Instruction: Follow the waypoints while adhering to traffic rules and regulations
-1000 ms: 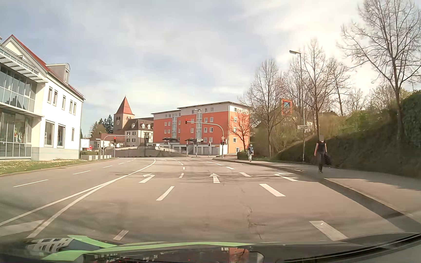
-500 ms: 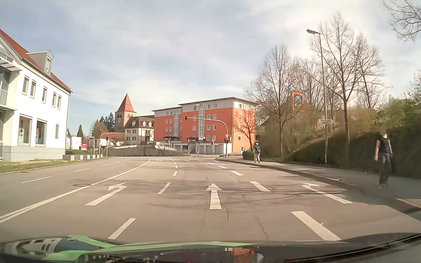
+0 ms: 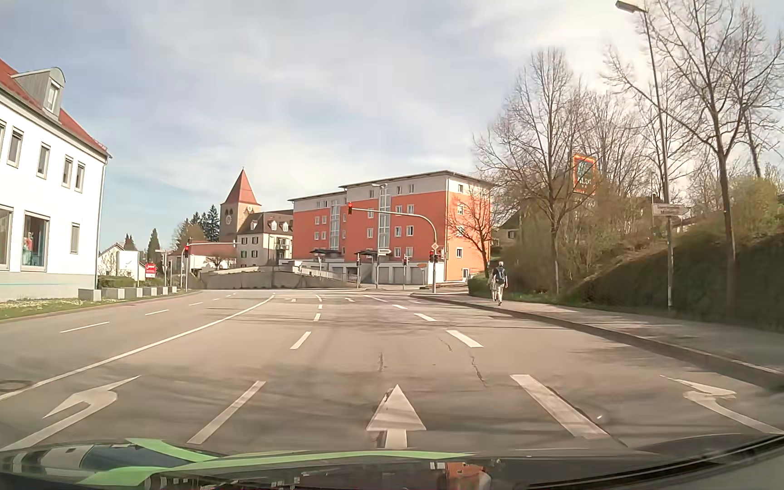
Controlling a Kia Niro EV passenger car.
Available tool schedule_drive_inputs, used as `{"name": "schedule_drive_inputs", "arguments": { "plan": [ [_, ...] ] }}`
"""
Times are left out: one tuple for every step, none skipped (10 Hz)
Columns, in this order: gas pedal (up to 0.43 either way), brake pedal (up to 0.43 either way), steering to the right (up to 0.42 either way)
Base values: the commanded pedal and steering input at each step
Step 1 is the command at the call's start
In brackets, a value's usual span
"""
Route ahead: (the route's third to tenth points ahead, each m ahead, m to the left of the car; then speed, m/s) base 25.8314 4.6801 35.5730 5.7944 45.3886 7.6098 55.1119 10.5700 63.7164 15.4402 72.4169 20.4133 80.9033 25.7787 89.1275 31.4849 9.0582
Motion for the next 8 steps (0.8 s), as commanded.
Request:
{"name": "schedule_drive_inputs", "arguments": {
  "plan": [
    [0.0, 0.183, -0.027],
    [0.0, 0.183, -0.027],
    [0.0, 0.183, -0.028],
    [0.0, 0.183, -0.03],
    [0.0, 0.183, -0.03],
    [0.0, 0.183, -0.031],
    [0.0, 0.189, -0.034],
    [0.0, 0.189, -0.035]
  ]
}}
